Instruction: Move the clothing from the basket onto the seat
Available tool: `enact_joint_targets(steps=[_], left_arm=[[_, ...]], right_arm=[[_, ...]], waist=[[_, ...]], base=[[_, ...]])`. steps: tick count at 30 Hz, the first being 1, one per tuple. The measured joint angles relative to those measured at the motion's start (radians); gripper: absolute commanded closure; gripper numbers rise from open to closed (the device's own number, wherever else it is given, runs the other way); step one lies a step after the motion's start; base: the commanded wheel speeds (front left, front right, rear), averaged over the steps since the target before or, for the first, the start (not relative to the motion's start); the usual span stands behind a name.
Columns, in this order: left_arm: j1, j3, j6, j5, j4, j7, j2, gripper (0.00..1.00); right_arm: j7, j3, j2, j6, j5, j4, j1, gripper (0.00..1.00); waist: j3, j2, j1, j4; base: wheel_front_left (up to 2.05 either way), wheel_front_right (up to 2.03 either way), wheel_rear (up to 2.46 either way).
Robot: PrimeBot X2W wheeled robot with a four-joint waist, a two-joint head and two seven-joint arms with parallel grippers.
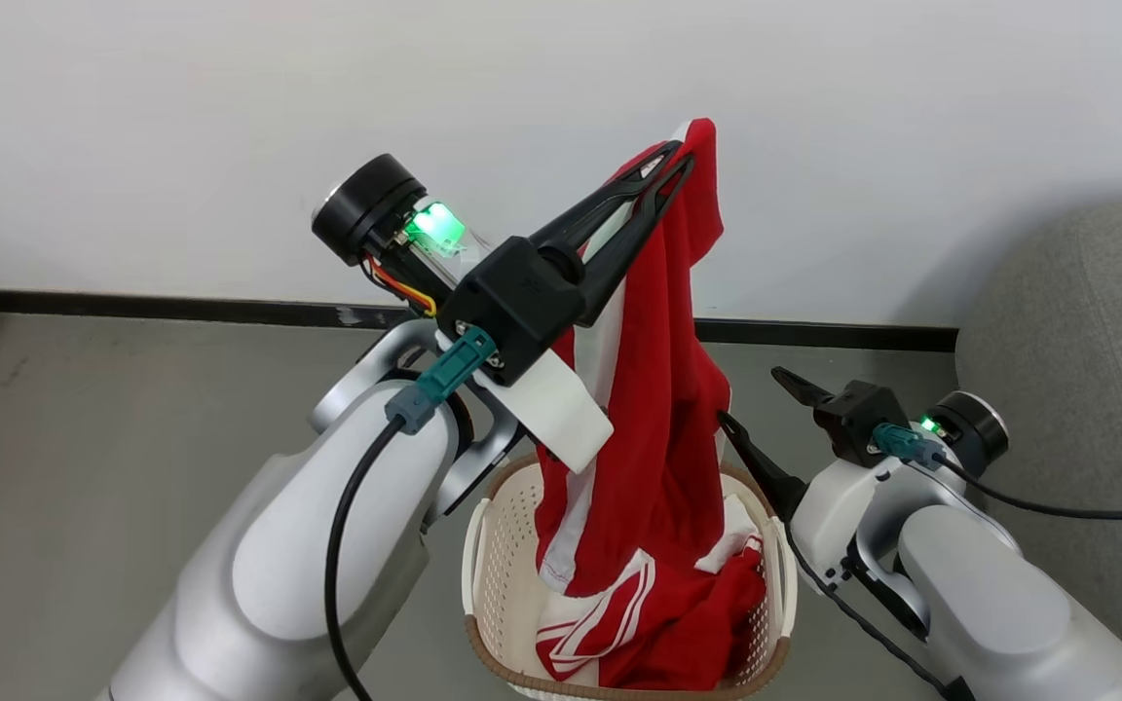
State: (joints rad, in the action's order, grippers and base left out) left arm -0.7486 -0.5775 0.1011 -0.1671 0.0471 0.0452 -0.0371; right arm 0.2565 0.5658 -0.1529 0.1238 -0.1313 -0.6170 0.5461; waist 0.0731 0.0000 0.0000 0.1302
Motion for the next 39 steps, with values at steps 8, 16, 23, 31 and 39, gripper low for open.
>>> enact_joint_targets(steps=[8, 16, 23, 31, 39], left_arm=[[0.0, -0.016, -0.001, -0.034, -0.007, -0.004, 0.001, 1.0], [0.048, 0.013, -0.029, -0.06, 0.021, -0.009, 0.001, 1.0], [0.105, 0.035, -0.045, -0.089, 0.071, 0.001, 0.001, 1.0], [0.111, 0.039, -0.048, -0.089, 0.077, 0.018, 0.0, 1.0], [0.099, 0.049, -0.052, -0.085, 0.064, 0.026, -0.009, 1.0]], right_arm=[[0.0, 0.046, 0.014, 0.0, -0.014, -0.046, 0.033, 1.0], [0.0, 0.03, -0.007, 0.001, -0.066, -0.013, 0.034, 1.0], [0.0, -0.037, -0.055, 0.001, -0.093, 0.06, 0.001, 1.0], [0.0, -0.041, -0.078, 0.001, -0.1, 0.082, -0.073, 0.8], [0.0, -0.008, -0.043, 0.001, -0.106, 0.124, -0.076, 0.43]], waist=[[0.002, 0.0, 0.0, 0.035], [0.007, 0.0, 0.0, 0.031], [0.009, 0.0, 0.0, 0.005], [0.014, 0.0, 0.0, -0.035], [0.026, 0.0, 0.0, -0.071]], base=[[0.0, 0.0, 0.0], [0.0, 0.0, 0.0], [0.0, 0.0, 0.0], [0.0, 0.0, 0.0], [0.0, 0.0, 0.0]])
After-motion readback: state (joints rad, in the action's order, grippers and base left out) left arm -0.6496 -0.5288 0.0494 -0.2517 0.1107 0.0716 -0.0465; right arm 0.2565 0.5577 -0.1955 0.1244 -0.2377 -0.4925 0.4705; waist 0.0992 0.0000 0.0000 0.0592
